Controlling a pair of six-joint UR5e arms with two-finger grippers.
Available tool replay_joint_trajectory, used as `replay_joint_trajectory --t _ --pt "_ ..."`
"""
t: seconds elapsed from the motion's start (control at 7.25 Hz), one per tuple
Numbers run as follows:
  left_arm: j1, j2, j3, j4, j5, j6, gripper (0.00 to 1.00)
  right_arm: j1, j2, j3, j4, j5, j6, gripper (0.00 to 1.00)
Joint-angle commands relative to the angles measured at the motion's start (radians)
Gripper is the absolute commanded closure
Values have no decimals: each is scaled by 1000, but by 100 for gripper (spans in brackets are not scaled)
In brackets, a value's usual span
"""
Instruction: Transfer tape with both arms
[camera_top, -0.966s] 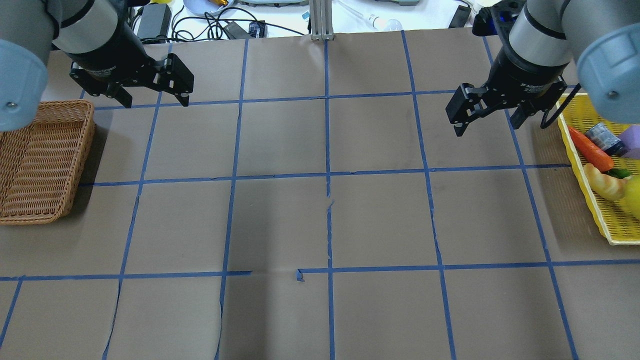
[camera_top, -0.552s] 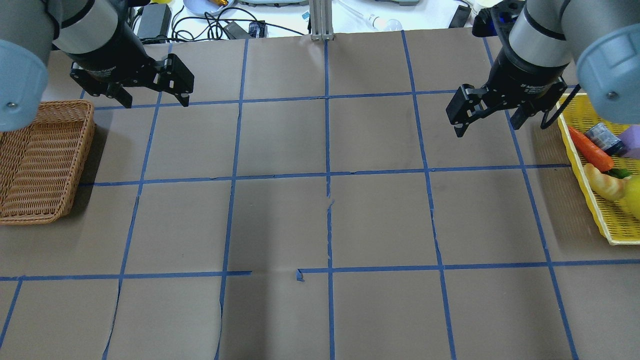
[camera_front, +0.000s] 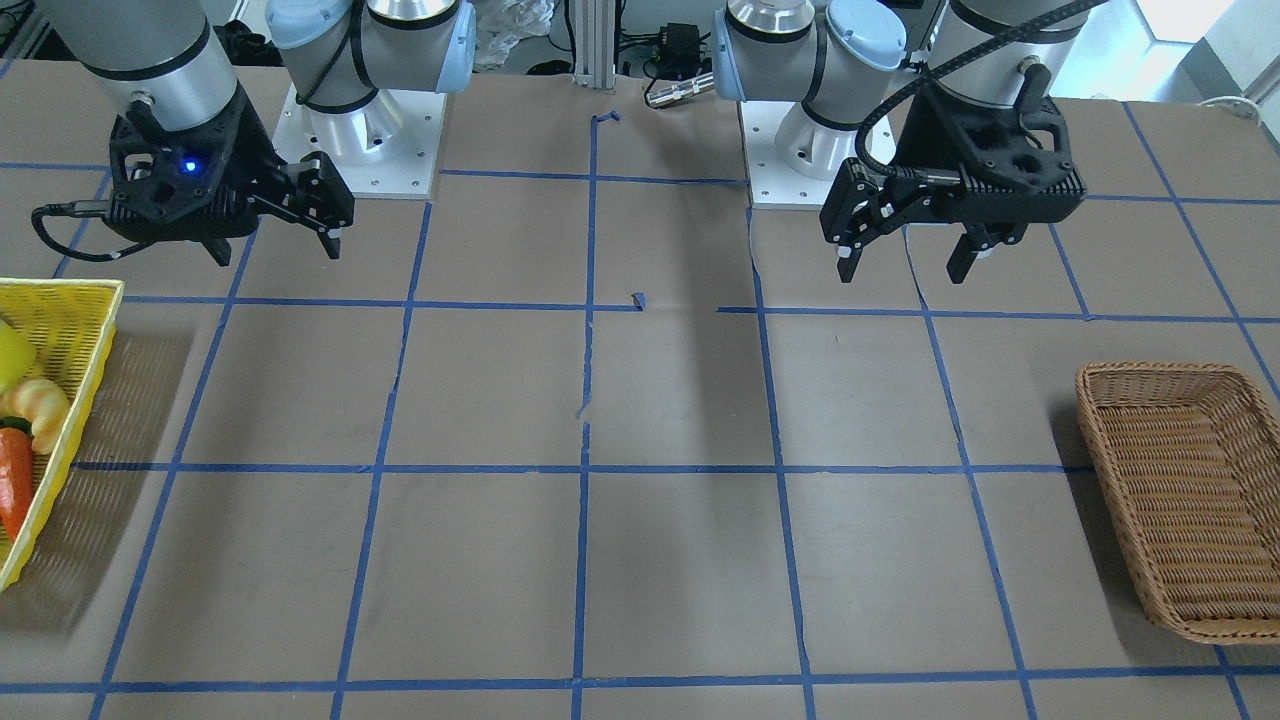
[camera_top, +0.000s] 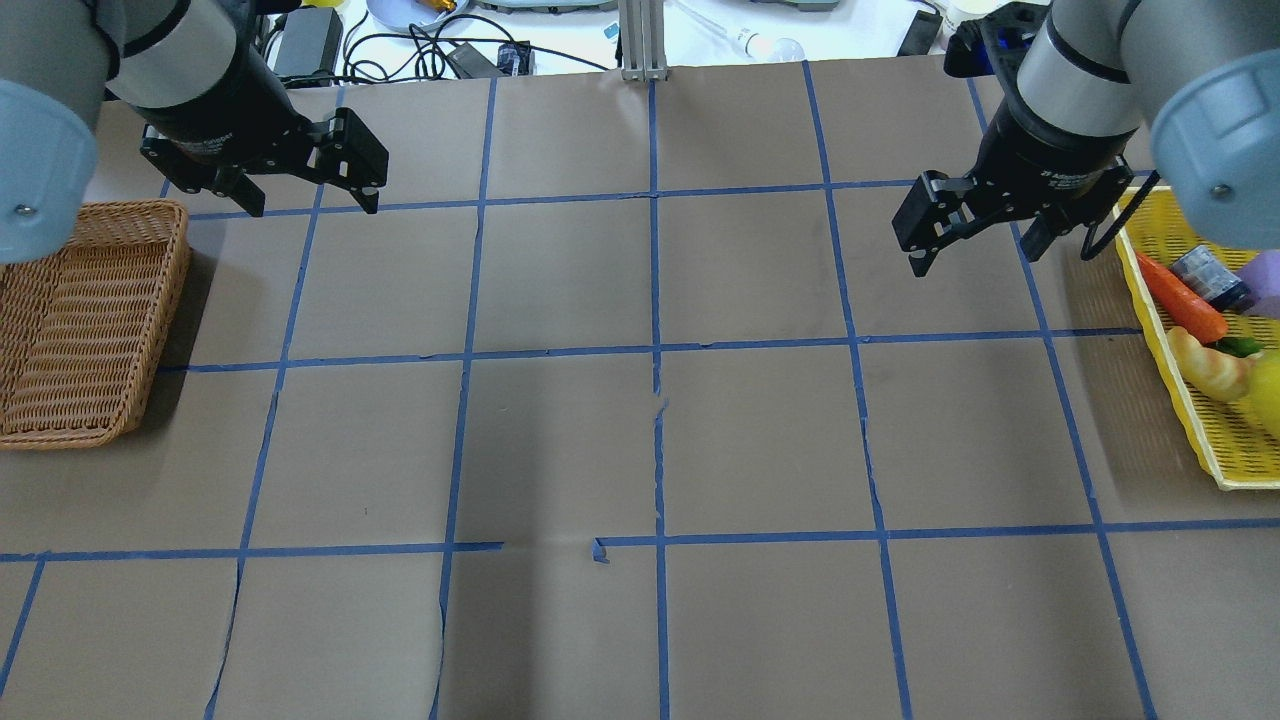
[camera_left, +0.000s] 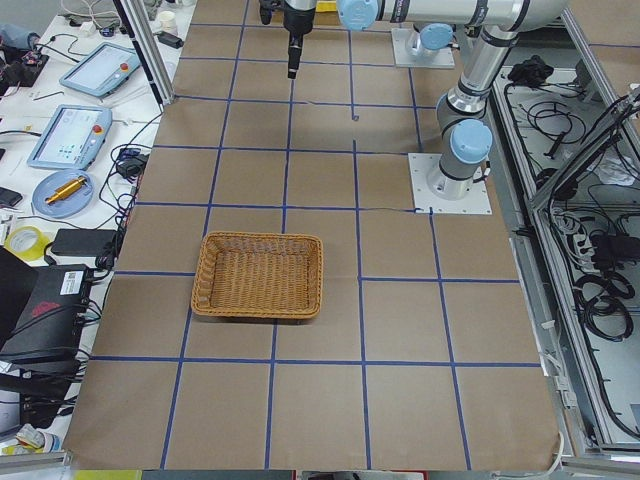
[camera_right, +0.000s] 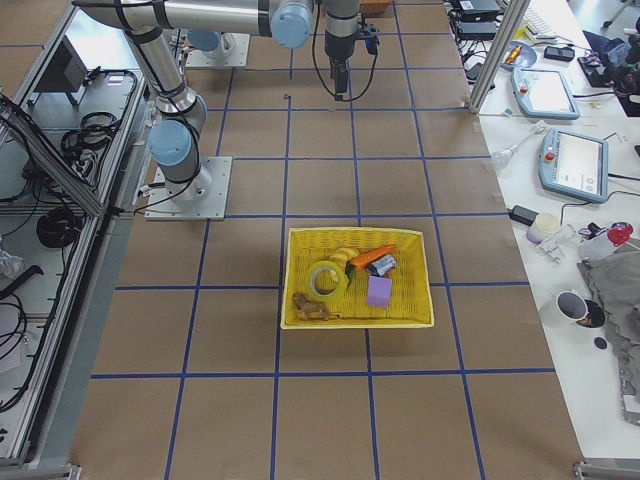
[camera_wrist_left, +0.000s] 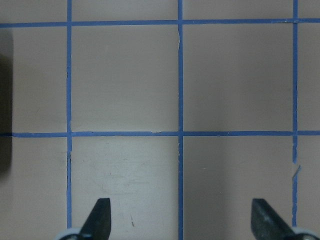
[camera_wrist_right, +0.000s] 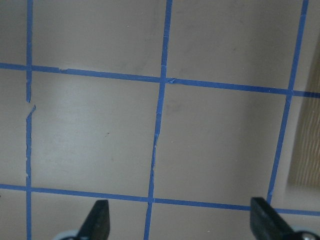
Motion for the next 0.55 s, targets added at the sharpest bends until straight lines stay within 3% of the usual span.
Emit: replay_joint_trajectory --t 0.0,0.41 --pt "0 0 0 0 0 0 0 0 1 0 -1 -1 1 0" --pt "0 0 1 0 0 0 0 0 1 0 3 -1 1 0"
